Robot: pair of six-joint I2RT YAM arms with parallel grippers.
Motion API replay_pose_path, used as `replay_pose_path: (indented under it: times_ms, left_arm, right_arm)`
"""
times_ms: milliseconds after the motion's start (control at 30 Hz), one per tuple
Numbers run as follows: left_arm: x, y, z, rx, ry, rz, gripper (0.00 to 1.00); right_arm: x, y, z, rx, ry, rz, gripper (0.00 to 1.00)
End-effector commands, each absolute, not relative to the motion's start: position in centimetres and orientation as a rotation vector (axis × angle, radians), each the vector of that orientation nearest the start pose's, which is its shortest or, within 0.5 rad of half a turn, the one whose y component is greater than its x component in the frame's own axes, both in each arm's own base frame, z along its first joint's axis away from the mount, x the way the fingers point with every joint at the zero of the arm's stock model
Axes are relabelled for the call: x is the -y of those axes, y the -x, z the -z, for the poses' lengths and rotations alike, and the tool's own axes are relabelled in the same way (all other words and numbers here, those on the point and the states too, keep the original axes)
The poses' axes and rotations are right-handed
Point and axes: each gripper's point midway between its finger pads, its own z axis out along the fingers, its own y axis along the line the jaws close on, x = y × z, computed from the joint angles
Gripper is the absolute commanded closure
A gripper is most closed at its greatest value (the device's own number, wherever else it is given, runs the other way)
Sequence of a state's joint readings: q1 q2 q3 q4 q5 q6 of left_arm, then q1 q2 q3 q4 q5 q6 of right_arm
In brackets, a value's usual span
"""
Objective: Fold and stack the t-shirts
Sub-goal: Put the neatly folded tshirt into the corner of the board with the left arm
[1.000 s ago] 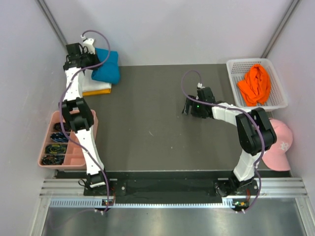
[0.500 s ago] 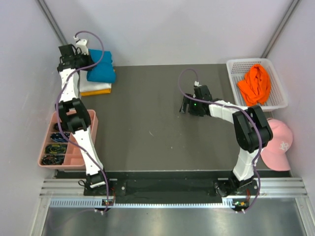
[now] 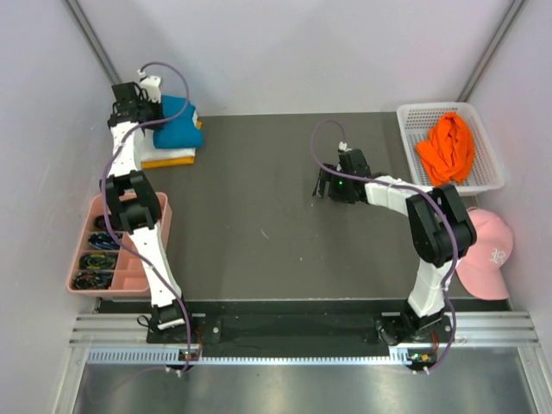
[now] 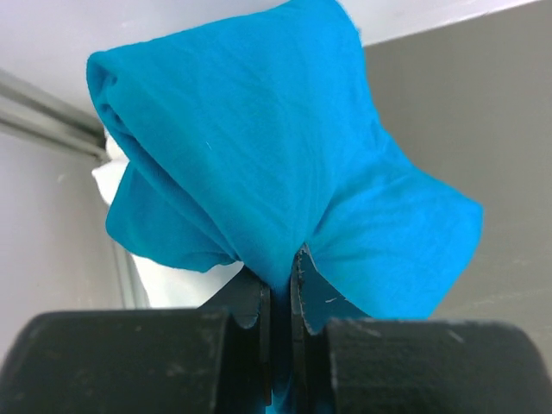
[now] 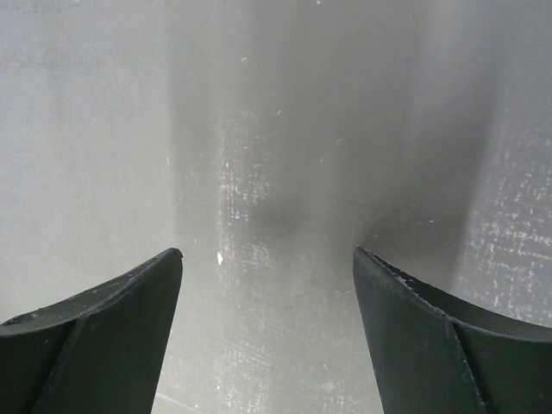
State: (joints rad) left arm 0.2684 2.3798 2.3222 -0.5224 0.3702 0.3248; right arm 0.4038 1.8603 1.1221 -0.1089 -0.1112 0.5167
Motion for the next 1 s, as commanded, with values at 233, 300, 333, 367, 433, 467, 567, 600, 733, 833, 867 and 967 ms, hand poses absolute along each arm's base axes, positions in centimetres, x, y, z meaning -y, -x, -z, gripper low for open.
replay_pose_path:
  times_ms: [233, 300, 333, 367, 433, 467, 567, 600, 733, 833, 867, 967]
  left_arm:
    - [-13.5, -63.3, -20.8, -2.031, -0.315, -0.232, 1.0]
    - [-13.6, -63.4, -20.7, -2.029, -0.315, -0.26, 1.0]
    - [-13.6, -63.3, -20.2, -2.037, -0.315, -0.262, 1.0]
    - [-13.7, -63.5, -20.6, -2.02, -0.31, -0.275, 1.0]
    - [-13.8, -63.2, -20.0, -2.03, -0.303, -0.282, 1.0]
    - [-14.0, -63.2, -19.8, -2.027, -0.302, -0.289, 1.0]
    - [-14.4, -63.1, -19.2, -2.038, -0.296, -0.314, 1.0]
    - [-14.5, -63.1, -18.9, -2.042, -0.299, -0.321, 1.0]
    - [-15.2, -62.7, -18.7, -2.035, -0.282, -0.369, 1.0]
    - [-15.6, -62.6, -18.0, -2.045, -0.283, -0.394, 1.0]
    - [-15.9, -62.5, -17.8, -2.05, -0.274, -0.413, 1.0]
    - [-16.2, -62.4, -17.4, -2.05, -0.276, -0.434, 1.0]
  right_arm:
    - [-20.8, -35.1, 2.9, -2.746, -0.076, -0.478, 0.19]
    - [-20.9, -35.1, 2.9, -2.747, -0.072, -0.483, 0.19]
    - [-20.9, -35.1, 3.0, -2.749, -0.072, -0.482, 0.19]
    - [-20.9, -35.1, 3.0, -2.748, -0.07, -0.485, 0.19]
    - [-20.9, -35.1, 2.9, -2.748, -0.063, -0.485, 0.19]
    - [-20.9, -35.2, 2.9, -2.746, -0.06, -0.486, 0.19]
    - [-20.8, -35.2, 3.0, -2.748, -0.05, -0.481, 0.19]
    - [-20.9, -35.1, 3.0, -2.75, -0.05, -0.483, 0.19]
    - [-21.0, -35.1, 3.0, -2.75, -0.043, -0.491, 0.19]
    - [-21.0, -35.2, 3.1, -2.751, -0.045, -0.492, 0.19]
    - [-21.1, -35.1, 3.0, -2.751, -0.044, -0.497, 0.19]
    - [-21.1, -35.1, 3.0, -2.751, -0.041, -0.501, 0.19]
